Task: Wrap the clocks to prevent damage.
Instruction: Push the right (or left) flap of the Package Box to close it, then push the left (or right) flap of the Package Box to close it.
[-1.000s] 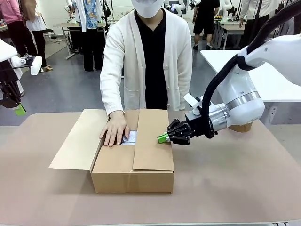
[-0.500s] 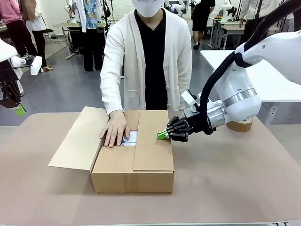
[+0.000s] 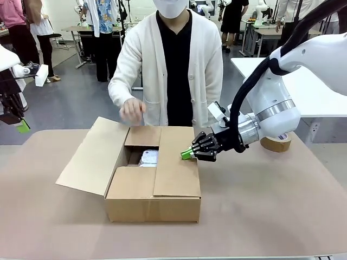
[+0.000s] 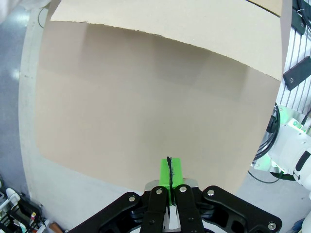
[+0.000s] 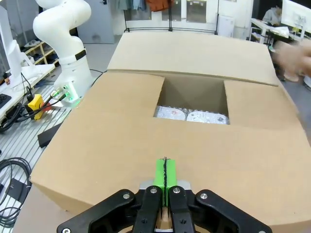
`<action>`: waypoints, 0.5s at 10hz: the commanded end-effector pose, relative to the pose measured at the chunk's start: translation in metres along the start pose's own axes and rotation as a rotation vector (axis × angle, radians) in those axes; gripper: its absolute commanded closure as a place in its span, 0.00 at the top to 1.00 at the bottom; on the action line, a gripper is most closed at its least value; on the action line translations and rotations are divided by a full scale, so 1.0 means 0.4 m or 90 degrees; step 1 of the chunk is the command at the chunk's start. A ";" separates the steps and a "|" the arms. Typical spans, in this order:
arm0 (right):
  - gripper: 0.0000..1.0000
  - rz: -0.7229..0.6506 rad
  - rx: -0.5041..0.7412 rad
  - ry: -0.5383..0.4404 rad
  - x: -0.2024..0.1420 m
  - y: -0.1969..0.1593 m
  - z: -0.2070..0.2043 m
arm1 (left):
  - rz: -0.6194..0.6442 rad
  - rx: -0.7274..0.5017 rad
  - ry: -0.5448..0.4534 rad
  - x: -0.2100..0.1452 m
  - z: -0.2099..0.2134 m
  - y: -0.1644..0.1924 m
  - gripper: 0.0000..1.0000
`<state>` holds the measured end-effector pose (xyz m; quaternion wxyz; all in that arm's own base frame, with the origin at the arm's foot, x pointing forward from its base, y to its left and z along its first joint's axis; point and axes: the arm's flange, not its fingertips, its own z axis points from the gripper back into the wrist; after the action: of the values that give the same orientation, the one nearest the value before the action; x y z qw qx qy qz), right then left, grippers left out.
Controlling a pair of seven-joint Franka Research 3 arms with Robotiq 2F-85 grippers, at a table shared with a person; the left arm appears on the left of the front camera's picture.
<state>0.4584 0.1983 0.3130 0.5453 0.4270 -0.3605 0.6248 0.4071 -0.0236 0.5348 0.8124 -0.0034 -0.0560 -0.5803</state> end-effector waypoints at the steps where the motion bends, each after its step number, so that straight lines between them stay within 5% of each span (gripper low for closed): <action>1: 0.01 -0.011 -0.009 -0.002 -0.011 0.001 -0.004 | 0.013 0.003 -0.006 0.001 -0.001 -0.004 0.00; 5: 0.01 -0.011 -0.009 -0.002 -0.011 0.001 -0.004 | 0.013 0.003 -0.006 0.001 -0.001 -0.004 0.00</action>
<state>0.4584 0.1981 0.3129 0.5456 0.4274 -0.3608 0.6240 0.4071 -0.0236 0.5348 0.8124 -0.0034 -0.0560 -0.5804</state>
